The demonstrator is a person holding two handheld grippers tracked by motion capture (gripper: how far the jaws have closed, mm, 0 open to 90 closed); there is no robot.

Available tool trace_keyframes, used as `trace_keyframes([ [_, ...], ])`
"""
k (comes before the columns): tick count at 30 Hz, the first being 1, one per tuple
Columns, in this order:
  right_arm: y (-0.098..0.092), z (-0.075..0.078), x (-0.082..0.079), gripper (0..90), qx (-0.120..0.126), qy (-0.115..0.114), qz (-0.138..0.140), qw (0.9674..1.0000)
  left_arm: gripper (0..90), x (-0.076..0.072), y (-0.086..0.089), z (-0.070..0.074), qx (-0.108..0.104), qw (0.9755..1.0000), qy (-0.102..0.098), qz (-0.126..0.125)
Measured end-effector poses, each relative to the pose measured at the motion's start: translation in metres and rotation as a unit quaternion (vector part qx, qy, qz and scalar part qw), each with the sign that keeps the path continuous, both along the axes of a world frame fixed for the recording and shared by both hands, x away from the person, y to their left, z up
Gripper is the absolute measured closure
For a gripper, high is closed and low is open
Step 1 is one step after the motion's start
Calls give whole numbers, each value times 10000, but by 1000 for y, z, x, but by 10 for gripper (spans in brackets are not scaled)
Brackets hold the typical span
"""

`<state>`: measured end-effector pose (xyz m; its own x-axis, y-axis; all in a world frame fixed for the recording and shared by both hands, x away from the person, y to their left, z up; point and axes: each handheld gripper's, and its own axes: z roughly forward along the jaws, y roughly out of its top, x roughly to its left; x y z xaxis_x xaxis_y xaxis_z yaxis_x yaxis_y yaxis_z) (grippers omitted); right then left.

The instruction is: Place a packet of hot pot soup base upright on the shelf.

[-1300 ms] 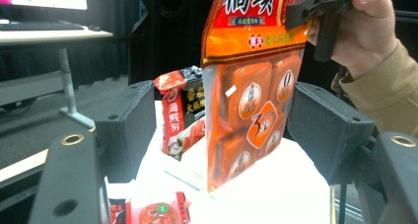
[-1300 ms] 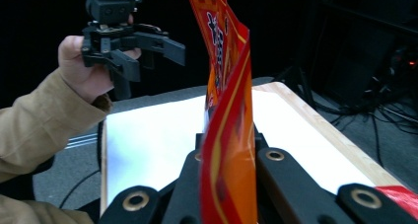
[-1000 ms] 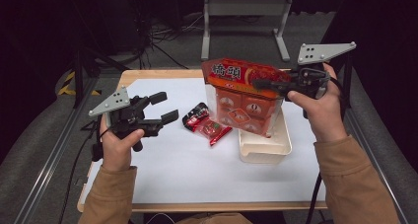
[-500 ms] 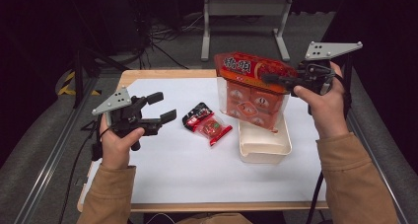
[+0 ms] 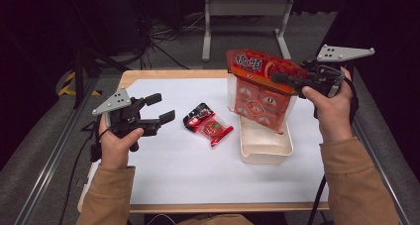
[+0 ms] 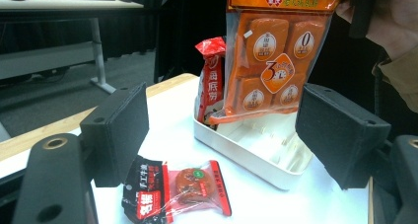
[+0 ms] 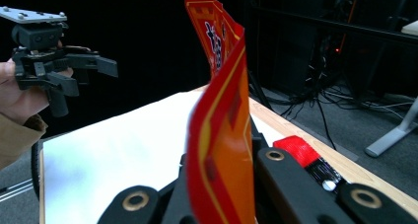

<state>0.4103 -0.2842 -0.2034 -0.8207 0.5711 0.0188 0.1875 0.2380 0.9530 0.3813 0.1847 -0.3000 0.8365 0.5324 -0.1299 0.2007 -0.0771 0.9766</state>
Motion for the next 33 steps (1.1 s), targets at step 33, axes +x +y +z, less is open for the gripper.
trace_keyframes([
  [33, -22, -49, 1, 900, 66, 315, -638, 9974, 203, 4, 1, -7, 56, 9998, 166, -25],
])
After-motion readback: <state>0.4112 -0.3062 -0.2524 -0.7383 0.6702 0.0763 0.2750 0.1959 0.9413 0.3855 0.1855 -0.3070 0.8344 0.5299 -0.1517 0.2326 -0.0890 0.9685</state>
